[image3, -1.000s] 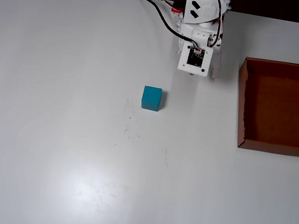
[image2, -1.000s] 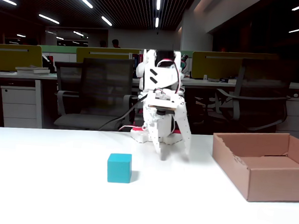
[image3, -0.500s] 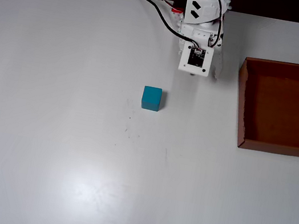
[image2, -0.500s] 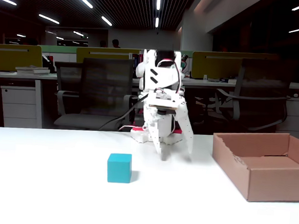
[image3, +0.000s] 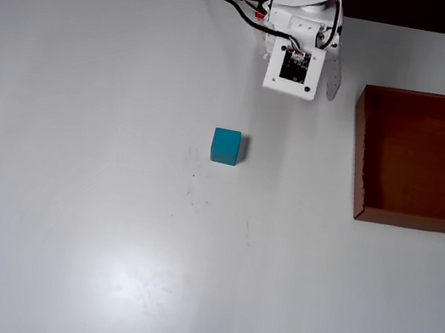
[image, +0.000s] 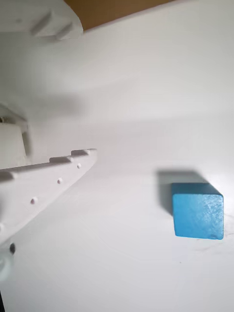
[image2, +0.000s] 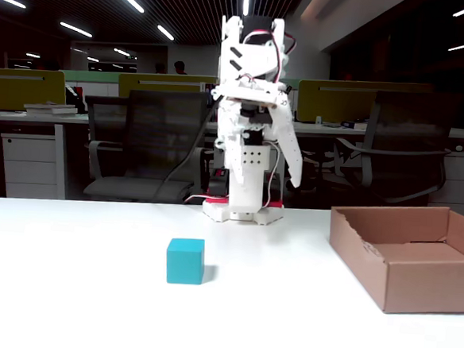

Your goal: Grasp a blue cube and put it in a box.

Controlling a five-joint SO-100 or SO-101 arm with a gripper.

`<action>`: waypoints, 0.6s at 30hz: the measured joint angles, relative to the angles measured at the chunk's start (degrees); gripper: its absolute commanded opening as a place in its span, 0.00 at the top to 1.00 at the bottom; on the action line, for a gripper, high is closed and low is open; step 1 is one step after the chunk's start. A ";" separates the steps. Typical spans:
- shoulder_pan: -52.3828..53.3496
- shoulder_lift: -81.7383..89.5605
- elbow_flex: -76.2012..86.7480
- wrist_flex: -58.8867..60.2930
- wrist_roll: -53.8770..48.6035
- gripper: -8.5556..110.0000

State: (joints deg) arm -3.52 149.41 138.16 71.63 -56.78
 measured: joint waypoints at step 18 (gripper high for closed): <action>21.36 -34.54 -26.81 3.87 -26.63 0.65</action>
State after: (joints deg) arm 17.84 114.87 111.36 75.50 -83.41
